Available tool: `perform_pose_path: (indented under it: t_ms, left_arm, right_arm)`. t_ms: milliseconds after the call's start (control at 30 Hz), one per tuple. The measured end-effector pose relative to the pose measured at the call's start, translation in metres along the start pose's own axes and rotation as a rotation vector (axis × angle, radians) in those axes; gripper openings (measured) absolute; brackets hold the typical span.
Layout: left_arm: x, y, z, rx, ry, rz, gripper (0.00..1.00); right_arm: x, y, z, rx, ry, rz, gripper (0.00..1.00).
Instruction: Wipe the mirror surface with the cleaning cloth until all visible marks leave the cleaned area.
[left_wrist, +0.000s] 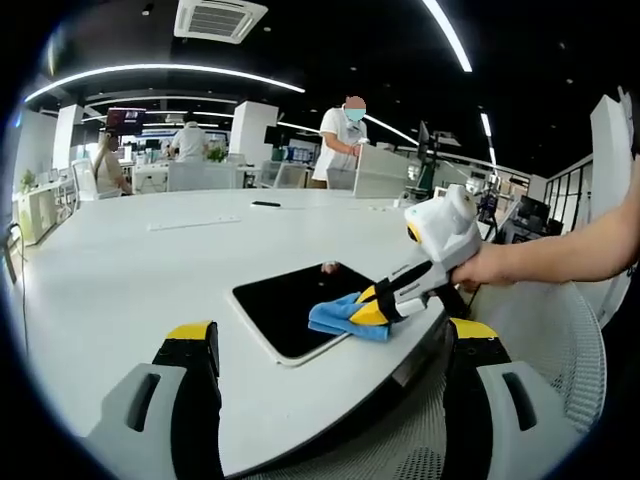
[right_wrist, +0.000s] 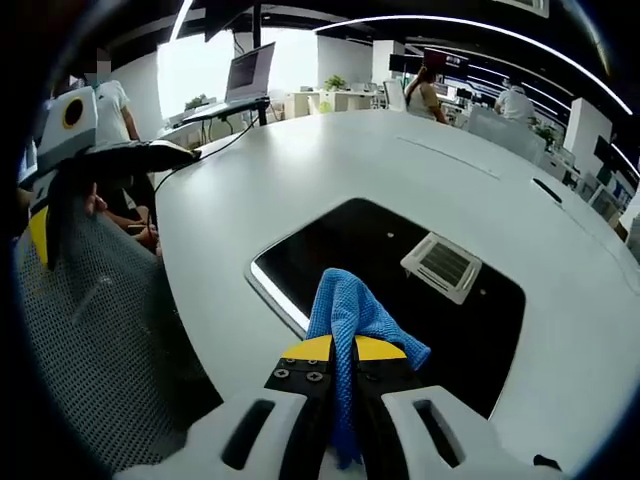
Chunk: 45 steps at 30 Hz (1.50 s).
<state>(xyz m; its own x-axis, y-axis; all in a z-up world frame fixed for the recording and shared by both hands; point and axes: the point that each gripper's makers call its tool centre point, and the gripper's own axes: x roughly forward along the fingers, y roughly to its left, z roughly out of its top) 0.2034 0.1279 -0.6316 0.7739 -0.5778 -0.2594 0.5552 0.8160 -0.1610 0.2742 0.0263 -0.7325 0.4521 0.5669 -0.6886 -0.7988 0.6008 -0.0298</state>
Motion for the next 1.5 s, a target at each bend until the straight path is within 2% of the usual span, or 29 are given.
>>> perform_pose_path:
  t_ms: [500,767,1200,1500]
  left_arm:
    - [0.001,0.0,0.003,-0.001,-0.013,-0.003,0.92]
    - [0.001,0.001,0.004,-0.003,-0.02,0.004,0.92]
    - [0.002,0.001,0.005,-0.008,-0.027,-0.004,0.92]
    - [0.002,0.001,0.004,-0.009,-0.022,-0.009,0.91]
  right_arm:
    - [0.001,0.0,0.0,0.007,0.011,0.009,0.01]
    - [0.009,-0.008,0.008,0.034,0.015,0.0,0.01]
    - [0.029,-0.032,0.025,0.047,0.016,-0.025,0.01]
    - [0.045,-0.055,0.038,0.048,0.055,-0.052,0.01]
